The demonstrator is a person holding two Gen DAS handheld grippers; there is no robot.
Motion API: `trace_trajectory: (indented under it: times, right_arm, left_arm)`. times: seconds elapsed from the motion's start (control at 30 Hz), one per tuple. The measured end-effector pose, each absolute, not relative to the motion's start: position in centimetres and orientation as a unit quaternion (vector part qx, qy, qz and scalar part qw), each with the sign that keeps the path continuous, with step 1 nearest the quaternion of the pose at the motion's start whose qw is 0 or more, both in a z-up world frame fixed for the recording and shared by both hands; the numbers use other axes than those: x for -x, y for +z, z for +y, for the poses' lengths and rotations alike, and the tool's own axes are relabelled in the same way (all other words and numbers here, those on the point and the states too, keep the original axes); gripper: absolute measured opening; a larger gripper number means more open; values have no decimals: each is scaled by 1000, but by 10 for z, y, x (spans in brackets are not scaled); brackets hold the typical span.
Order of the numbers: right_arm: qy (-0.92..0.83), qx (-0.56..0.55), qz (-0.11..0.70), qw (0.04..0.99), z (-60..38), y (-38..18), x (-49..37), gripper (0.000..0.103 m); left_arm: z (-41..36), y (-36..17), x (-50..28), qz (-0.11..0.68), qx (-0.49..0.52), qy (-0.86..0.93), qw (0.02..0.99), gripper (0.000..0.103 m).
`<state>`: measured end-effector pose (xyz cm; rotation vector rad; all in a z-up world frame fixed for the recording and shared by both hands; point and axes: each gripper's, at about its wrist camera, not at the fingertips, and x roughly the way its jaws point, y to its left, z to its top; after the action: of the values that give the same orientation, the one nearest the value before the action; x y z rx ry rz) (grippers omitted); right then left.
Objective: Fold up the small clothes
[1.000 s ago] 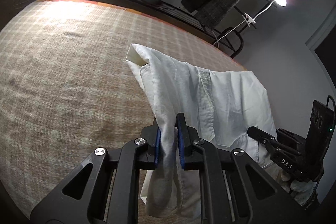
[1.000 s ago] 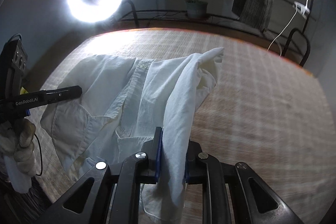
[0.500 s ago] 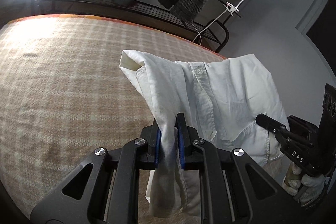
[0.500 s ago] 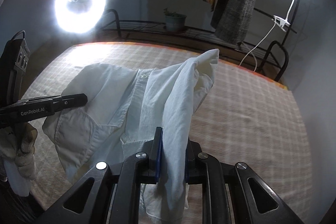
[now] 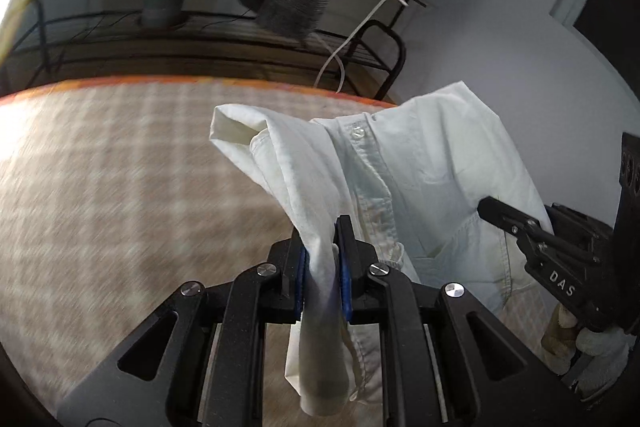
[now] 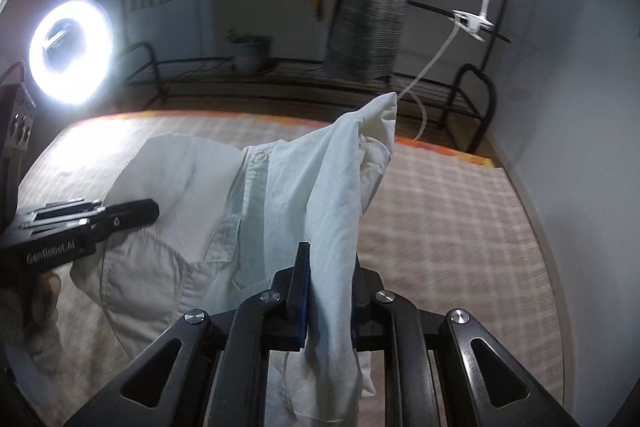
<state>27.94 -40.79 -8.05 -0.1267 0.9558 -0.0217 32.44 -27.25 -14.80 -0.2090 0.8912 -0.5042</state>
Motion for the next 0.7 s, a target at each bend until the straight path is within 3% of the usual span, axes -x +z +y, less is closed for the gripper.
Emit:
trace_trajectory:
  times: [0.7]
  right_arm:
    - [-77,73,450,887,-494,-109,-355,12]
  left_arm:
    - [-372,-175,-392,414,38,-237,878,12]
